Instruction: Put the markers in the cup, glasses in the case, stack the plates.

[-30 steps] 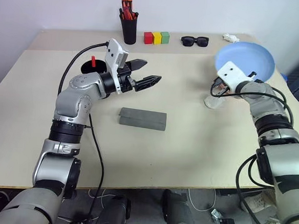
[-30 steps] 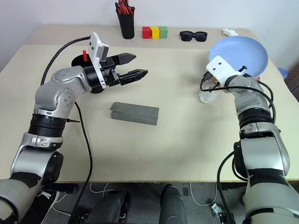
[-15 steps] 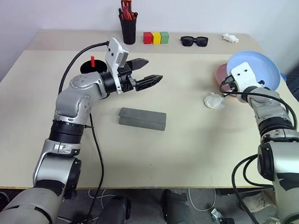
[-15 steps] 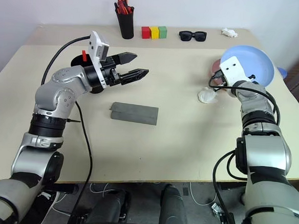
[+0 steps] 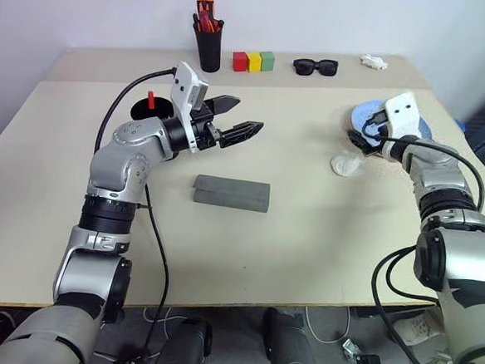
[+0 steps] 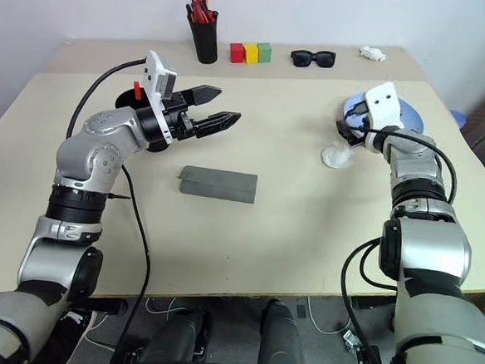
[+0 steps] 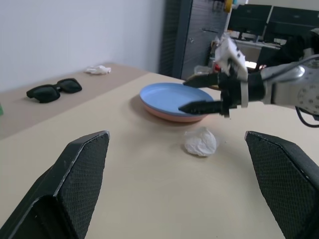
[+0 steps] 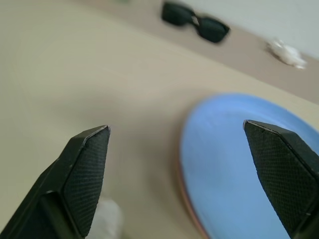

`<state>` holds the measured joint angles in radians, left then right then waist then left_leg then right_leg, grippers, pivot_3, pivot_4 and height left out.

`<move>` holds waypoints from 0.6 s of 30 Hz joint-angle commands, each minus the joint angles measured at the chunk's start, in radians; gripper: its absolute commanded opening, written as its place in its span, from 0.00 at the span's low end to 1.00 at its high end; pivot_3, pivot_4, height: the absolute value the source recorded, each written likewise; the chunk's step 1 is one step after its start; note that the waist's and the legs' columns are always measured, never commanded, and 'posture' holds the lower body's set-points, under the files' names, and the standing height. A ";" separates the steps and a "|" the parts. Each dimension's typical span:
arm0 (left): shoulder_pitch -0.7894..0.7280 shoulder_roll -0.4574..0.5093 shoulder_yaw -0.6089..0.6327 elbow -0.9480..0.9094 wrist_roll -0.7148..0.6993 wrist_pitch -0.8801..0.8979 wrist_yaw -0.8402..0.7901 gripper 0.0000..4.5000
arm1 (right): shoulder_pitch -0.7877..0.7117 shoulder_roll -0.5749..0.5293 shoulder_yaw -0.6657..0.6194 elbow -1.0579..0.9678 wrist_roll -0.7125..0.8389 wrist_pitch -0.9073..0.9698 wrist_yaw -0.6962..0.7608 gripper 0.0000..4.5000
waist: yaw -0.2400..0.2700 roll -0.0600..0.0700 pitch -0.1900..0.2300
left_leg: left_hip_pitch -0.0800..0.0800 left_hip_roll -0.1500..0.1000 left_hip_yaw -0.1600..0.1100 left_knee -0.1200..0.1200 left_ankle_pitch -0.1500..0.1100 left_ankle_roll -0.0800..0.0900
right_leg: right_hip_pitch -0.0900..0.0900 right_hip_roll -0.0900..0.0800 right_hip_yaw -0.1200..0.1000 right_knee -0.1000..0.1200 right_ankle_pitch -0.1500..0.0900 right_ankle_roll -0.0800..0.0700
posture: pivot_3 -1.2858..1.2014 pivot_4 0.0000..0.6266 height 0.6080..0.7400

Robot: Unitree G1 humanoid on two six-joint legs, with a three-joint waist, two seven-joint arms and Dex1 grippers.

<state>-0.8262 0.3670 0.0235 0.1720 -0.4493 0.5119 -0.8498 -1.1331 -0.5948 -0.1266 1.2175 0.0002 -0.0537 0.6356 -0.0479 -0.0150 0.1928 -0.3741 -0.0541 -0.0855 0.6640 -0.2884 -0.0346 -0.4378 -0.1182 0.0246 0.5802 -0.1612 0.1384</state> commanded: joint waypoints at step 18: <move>-0.019 0.006 0.019 -0.020 -0.010 -0.017 -0.021 1.00 | 0.231 0.018 0.006 -0.361 0.096 0.366 0.072 0.33 | 0.003 0.000 0.000 | 0.000 0.000 0.000 0.001 0.000 0.001 | 0.000 0.000 0.000 0.001 0.000 0.000 | 0.52 0.24 1.00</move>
<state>-0.8266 0.3655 0.0234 0.1772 -0.4486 0.5091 -0.8687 -0.8647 -0.5631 -0.0950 0.8925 0.0765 0.3198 0.7151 -0.0446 -0.0150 0.1928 -0.3739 -0.0543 -0.0854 0.6649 -0.2887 -0.0341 -0.4374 -0.1183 0.0247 0.5807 -0.1609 0.1388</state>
